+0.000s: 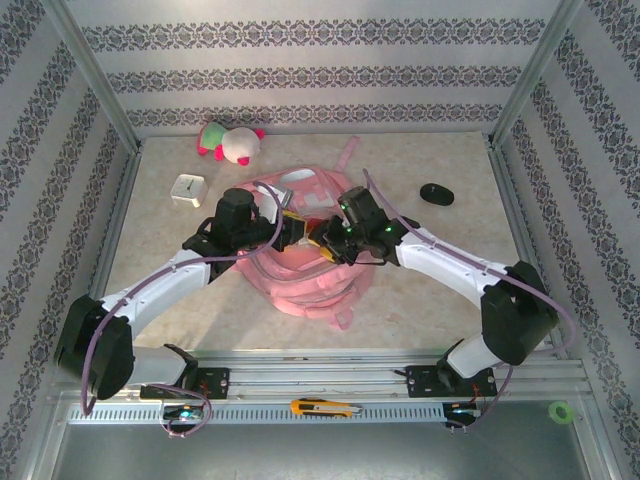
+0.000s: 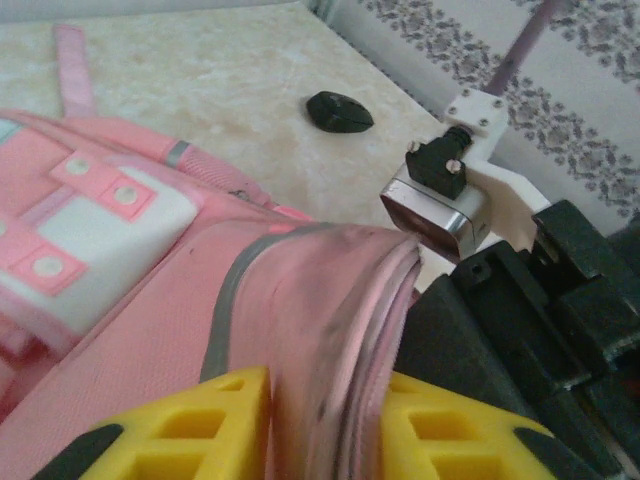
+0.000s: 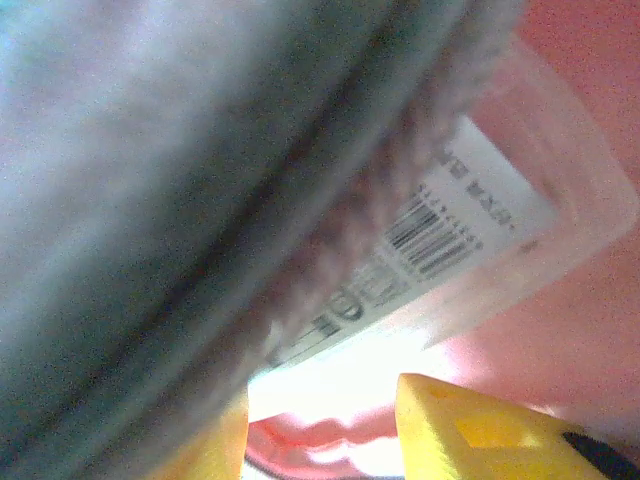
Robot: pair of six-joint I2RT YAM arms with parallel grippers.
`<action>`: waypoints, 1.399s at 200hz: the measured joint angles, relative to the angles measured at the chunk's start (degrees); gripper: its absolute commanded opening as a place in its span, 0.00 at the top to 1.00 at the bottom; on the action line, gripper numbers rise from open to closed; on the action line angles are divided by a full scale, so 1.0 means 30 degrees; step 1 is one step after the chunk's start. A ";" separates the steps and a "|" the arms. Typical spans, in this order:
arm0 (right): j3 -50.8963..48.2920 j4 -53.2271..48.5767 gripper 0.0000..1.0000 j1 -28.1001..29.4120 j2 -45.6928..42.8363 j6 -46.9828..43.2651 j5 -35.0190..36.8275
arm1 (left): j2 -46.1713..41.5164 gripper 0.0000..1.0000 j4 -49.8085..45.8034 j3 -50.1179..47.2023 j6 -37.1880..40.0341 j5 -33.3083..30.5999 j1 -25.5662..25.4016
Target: Pack books, pencil case, and school supplies into a backpack
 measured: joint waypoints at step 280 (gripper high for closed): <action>-0.3891 0.2004 0.58 -0.0233 -0.0044 -0.2433 0.2958 | 0.2994 0.85 -0.2696 -0.1989 0.4335 -0.2601 -0.3177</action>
